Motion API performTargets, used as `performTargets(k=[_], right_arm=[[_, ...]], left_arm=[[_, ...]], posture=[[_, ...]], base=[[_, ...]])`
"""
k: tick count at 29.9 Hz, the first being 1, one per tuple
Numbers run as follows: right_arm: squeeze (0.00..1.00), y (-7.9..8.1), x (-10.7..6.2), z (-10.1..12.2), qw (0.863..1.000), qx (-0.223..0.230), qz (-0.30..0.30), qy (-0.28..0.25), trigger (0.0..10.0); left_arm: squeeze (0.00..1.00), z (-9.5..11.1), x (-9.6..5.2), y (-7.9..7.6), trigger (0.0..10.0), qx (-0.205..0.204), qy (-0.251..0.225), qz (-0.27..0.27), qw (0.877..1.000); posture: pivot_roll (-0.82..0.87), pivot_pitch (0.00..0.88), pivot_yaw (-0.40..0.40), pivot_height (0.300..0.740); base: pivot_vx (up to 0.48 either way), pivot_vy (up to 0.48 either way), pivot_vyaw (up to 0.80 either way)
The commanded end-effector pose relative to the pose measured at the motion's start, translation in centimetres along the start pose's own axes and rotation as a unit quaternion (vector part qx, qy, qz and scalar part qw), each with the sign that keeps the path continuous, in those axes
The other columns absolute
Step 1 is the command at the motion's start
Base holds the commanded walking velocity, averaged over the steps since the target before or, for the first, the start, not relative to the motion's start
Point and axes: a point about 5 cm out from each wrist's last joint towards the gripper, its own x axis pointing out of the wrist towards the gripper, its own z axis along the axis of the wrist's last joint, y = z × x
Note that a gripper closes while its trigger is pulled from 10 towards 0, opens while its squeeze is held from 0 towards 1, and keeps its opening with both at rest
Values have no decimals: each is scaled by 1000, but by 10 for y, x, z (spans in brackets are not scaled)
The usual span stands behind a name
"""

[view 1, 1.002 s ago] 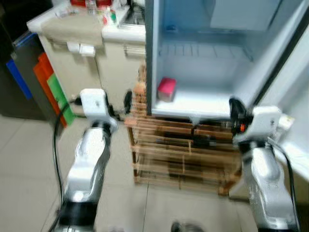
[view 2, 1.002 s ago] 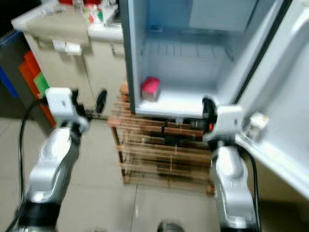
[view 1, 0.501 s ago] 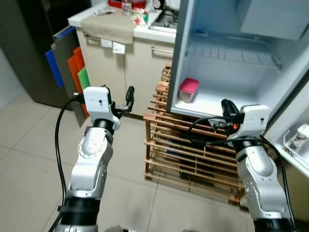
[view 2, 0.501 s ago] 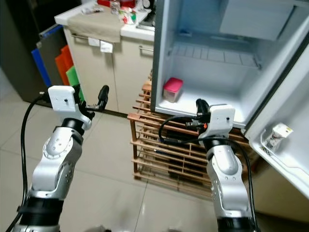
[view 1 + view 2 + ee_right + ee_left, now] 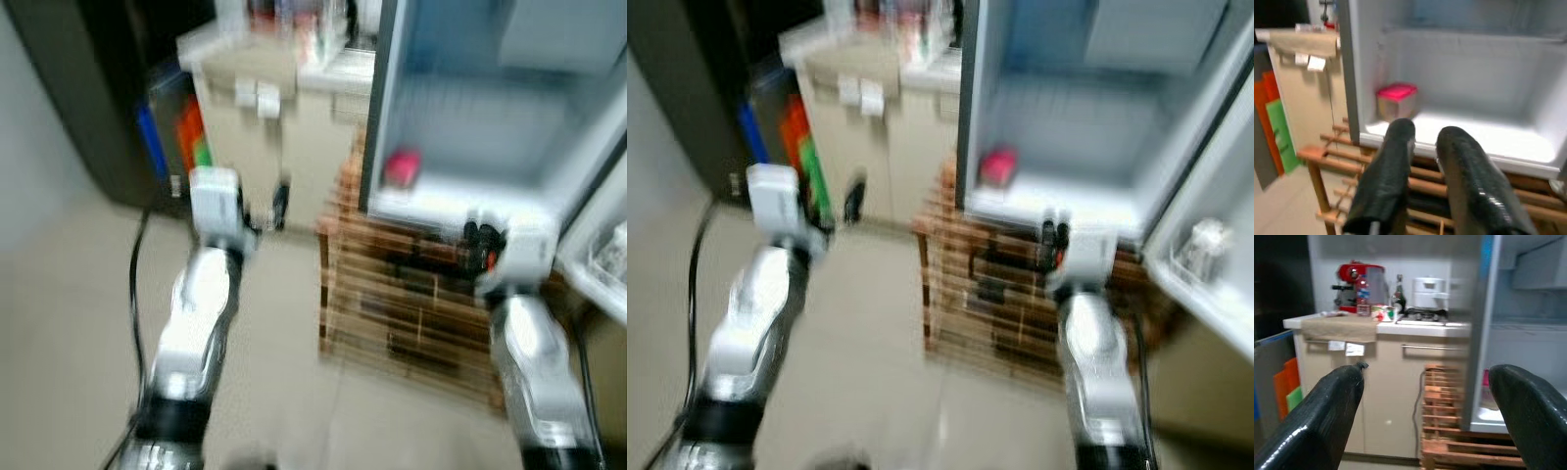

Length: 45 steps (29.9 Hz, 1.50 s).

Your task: Restocking fridge

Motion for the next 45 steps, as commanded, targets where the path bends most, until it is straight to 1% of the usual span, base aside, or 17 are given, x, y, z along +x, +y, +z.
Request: performTargets(k=[1, 4, 6, 9, 14, 18, 20, 22, 23, 24, 31, 36, 40, 42, 45], right_arm=[[1000, 1, 1, 3, 1000, -7, 0, -10, 10000], [1000, 3, 2, 3, 1000, -9, 0, -12, 10000], [1000, 6, 5, 2, 1000, -19, 2, -14, 10000], [1000, 6, 9, 0, 1000, -16, -8, -11, 10000], [1000, 2, 9, -3, 999, -11, -34, -4, 10000], [1000, -2, 7, -5, 999, -13, -43, 3, 10000], [1000, -4, 6, -8, 999, -14, -50, 11, 10000], [1000, -3, 7, -14, 998, -15, -47, 30, 10000], [945, -4, 7, -15, 998, -18, -48, 34, 10000], [0, -4, 7, -16, 998, -24, -50, 37, 10000], [0, -5, 9, -14, 998, -31, -48, 34, 10000], [0, -3, 9, -10, 998, -36, -37, 27, 10000], [0, -1, 10, -8, 999, -36, -34, 18, 10000], [0, 0, 10, -6, 999, -37, -32, 14, 10000], [0, 0, 10, -6, 999, -37, -33, 14, 10000]], left_arm=[[0, -2, 2, 2, 10000, 2, 7, -7, 1000], [0, -2, 2, 2, 10000, -1, 6, -14, 1000], [0, -1, 4, 3, 10000, -8, 6, -17, 1000], [0, -2, 6, 2, 10000, -12, 4, -25, 1000], [0, -8, 6, -3, 10000, -27, 13, -37, 999], [0, -7, 5, -6, 10000, -37, 9, -43, 998], [0, -5, 4, -5, 10000, -49, -3, -39, 998], [0, -6, 3, -3, 10000, -56, -2, -38, 998], [0, -6, 3, -4, 10000, -58, -1, -42, 997], [0, -6, 2, -6, 10000, -59, -2, -51, 997], [0, -4, 0, -16, 10000, -70, -10, -78, 994], [0, -2, 0, -19, 10000, -69, -19, -89, 994], [0, -2, 3, -18, 10000, -66, -17, -83, 994], [0, -2, 6, -18, 10000, -52, -16, -81, 995], [0, -2, 7, -19, 10000, -46, -15, -82, 995]], posture=[[-108, 0, 31, 740], [-106, 0, 35, 740], [-100, 0, 37, 740], [-100, 0, 38, 740], [-113, 0, 47, 740], [-116, 0, 52, 740], [-112, 0, 50, 740], [-112, 0, 50, 740], [-112, 0, 50, 740], [-108, 0, 45, 740], [-115, 0, 32, 740], [-122, 0, 32, 740], [-127, 0, 39, 740], [-131, 0, 42, 740], [-132, 0, 45, 740]], base=[[0, 0, 0], [0, 0, 0], [0, 0, 0], [0, 0, 0], [0, 0, 0], [0, 0, 0], [0, -240, 0], [0, -469, 0], [0, -469, 0], [0, -469, 0], [0, -469, 0], [0, -464, 0], [0, 0, 0], [0, 0, 0], [0, 0, 0]])
